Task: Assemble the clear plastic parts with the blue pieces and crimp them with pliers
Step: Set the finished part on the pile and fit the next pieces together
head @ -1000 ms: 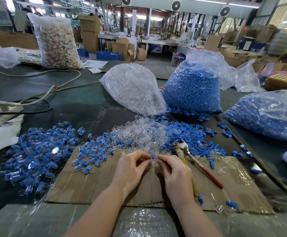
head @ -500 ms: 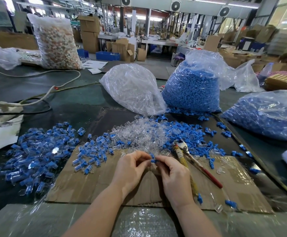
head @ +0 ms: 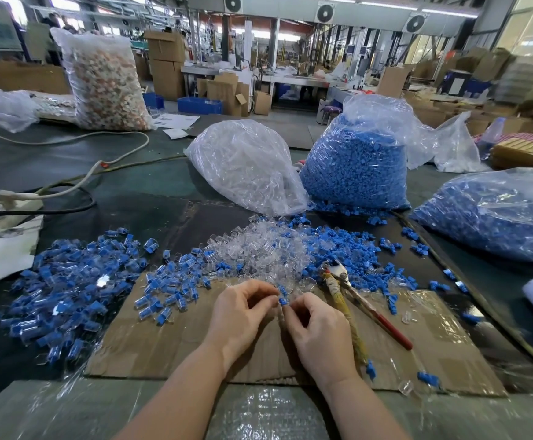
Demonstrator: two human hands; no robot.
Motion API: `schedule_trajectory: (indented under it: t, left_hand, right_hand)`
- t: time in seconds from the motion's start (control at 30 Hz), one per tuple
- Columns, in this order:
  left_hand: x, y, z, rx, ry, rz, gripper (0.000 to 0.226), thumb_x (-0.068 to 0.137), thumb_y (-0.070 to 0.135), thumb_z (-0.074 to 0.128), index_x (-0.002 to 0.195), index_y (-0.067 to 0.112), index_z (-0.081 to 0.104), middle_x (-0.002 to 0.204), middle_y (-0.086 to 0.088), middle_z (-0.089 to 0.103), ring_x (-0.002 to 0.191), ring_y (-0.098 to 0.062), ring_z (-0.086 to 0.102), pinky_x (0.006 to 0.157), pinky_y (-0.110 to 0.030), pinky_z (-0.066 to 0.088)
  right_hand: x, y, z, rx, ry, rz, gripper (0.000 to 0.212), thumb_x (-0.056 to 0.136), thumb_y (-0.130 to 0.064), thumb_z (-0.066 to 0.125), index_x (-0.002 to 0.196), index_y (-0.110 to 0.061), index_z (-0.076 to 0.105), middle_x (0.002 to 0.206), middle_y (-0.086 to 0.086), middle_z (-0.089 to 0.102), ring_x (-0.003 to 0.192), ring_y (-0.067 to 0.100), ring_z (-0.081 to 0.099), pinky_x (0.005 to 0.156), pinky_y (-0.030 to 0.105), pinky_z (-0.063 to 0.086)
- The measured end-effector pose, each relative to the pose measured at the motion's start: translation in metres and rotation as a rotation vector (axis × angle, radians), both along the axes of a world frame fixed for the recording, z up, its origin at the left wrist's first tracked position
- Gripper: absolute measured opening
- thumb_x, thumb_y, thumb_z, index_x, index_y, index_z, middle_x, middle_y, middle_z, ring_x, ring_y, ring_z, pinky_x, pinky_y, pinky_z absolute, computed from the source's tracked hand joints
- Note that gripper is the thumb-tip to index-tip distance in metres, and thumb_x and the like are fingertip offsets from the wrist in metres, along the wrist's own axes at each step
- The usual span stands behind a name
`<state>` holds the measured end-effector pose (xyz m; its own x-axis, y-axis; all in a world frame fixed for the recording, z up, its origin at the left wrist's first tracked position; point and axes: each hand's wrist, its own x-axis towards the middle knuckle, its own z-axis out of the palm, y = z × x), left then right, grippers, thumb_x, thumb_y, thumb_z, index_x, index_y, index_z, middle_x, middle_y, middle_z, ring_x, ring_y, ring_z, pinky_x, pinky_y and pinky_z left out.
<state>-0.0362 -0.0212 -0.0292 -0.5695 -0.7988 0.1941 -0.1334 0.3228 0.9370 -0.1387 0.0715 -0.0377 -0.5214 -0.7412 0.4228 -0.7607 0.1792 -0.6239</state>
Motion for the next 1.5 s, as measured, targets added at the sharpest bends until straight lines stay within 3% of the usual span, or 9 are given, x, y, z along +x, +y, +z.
schedule_trajectory:
  t: [0.27,0.5,0.63,0.87,1.03,1.2,1.3,1.37,1.5]
  left_hand:
    - [-0.001,0.002,-0.001,-0.062,-0.1,-0.05,0.018,0.084,0.008,0.065,0.081,0.025,0.067,0.078,0.008,0.068,0.075,0.0,0.062,0.069,-0.009,0.046]
    - [0.0,0.001,0.002,-0.025,-0.068,-0.024,0.02,0.087,0.006,0.061,0.088,0.025,0.064,0.081,0.007,0.067,0.073,0.004,0.063,0.067,-0.007,0.046]
    - [0.001,0.001,0.002,-0.046,-0.066,-0.043,0.019,0.086,0.005,0.061,0.088,0.023,0.066,0.078,0.006,0.068,0.07,0.003,0.063,0.067,-0.009,0.047]
    - [0.0,0.0,0.001,-0.059,-0.079,-0.032,0.012,0.085,0.005,0.064,0.089,0.015,0.069,0.078,0.002,0.07,0.071,-0.003,0.064,0.073,-0.018,0.052]
    - [-0.002,0.0,0.001,-0.029,-0.064,-0.019,0.009,0.081,0.004,0.068,0.086,0.011,0.07,0.078,-0.006,0.07,0.076,-0.019,0.065,0.075,-0.029,0.053]
    - [-0.001,-0.001,-0.001,-0.021,-0.067,-0.008,0.012,0.08,0.004,0.069,0.081,0.016,0.069,0.077,-0.002,0.069,0.073,-0.014,0.064,0.07,-0.021,0.052]
    - [-0.002,-0.001,-0.001,0.03,-0.045,-0.012,0.017,0.079,0.005,0.07,0.076,0.021,0.067,0.072,0.003,0.068,0.066,-0.005,0.062,0.064,-0.012,0.048]
    - [-0.002,-0.001,-0.002,0.031,-0.05,-0.003,0.018,0.08,0.007,0.07,0.076,0.023,0.066,0.071,0.003,0.069,0.066,-0.004,0.063,0.064,-0.012,0.047]
    - [-0.001,-0.002,-0.002,0.002,-0.057,0.007,0.019,0.08,0.007,0.07,0.075,0.025,0.066,0.07,0.007,0.067,0.063,0.004,0.059,0.063,-0.008,0.045]
  right_hand:
    - [-0.002,0.002,0.001,0.004,-0.022,0.014,0.015,0.087,-0.03,0.065,0.077,-0.018,0.063,0.069,-0.005,0.065,0.066,0.012,0.058,0.066,0.033,0.048]
    - [-0.001,0.001,0.003,-0.081,-0.044,0.071,0.014,0.083,-0.022,0.071,0.096,-0.021,0.066,0.083,-0.014,0.063,0.077,-0.001,0.058,0.072,0.016,0.048]
    - [-0.001,0.001,0.003,-0.099,0.007,0.101,0.018,0.082,-0.012,0.07,0.099,-0.017,0.069,0.089,-0.012,0.063,0.081,0.003,0.059,0.076,0.018,0.048]
    - [-0.002,0.001,0.003,-0.098,0.027,0.105,0.012,0.083,-0.014,0.07,0.095,-0.017,0.071,0.086,-0.011,0.062,0.079,0.004,0.058,0.074,0.019,0.048]
    - [-0.002,0.001,0.002,-0.097,0.046,0.128,0.012,0.082,-0.013,0.071,0.094,-0.016,0.071,0.086,-0.009,0.063,0.079,0.007,0.059,0.072,0.026,0.049]
    - [0.002,0.002,0.007,-0.131,0.244,0.092,0.016,0.078,-0.012,0.069,0.095,-0.013,0.069,0.088,-0.003,0.061,0.083,0.017,0.059,0.076,0.026,0.047]
    - [-0.001,0.005,0.013,-0.148,0.38,-0.104,0.024,0.077,-0.016,0.071,0.1,-0.011,0.069,0.096,0.004,0.063,0.09,0.023,0.06,0.08,0.035,0.045]
    - [-0.007,0.007,0.022,0.008,0.358,-0.299,0.037,0.08,-0.023,0.071,0.113,-0.009,0.063,0.109,0.009,0.061,0.102,0.028,0.058,0.087,0.041,0.043]
    - [-0.029,0.016,0.033,0.697,0.238,-0.52,0.074,0.089,-0.062,0.038,0.143,-0.014,0.024,0.141,0.011,0.038,0.129,0.027,0.038,0.106,0.045,0.031]
